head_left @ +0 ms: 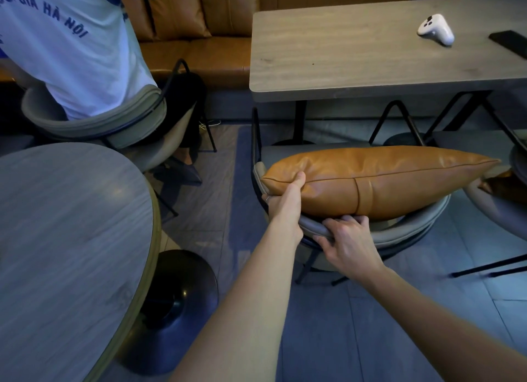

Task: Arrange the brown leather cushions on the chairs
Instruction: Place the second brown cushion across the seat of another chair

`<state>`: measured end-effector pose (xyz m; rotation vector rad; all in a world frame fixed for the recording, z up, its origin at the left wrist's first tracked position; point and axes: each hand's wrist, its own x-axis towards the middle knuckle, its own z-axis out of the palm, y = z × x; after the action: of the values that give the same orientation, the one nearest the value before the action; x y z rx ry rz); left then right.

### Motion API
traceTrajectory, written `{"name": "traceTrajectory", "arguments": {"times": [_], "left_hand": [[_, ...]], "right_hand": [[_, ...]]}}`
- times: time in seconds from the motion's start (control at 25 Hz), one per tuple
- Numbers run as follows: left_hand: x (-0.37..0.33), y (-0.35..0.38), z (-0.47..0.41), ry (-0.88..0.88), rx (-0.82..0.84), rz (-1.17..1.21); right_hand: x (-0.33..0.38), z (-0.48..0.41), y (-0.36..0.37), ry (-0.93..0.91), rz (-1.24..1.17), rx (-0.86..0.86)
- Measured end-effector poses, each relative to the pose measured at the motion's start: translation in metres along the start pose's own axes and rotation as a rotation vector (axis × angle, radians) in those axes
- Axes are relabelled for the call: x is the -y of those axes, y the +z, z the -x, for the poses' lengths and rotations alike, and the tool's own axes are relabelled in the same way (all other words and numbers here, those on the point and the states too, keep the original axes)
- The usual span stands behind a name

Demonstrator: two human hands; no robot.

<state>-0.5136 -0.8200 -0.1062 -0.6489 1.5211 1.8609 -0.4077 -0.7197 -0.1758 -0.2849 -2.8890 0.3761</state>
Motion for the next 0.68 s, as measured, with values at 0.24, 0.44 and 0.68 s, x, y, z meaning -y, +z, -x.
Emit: {"name": "traceTrajectory", "arguments": {"times": [0.24, 0.44, 0.68], "left_hand": [[-0.003, 0.004, -0.006, 0.005, 0.036, -0.042], [-0.018, -0.008, -0.005, -0.022, 0.090, -0.112], [-0.027, -0.018, -0.009, -0.053, 0.182, -0.175]], "right_hand": [[0.010, -0.007, -0.006, 0.003, 0.221, 0.103], [0.061, -0.017, 0.011, 0.148, 0.243, 0.109], [0.063, -0.020, 0.015, 0.185, 0.279, 0.136]]}}
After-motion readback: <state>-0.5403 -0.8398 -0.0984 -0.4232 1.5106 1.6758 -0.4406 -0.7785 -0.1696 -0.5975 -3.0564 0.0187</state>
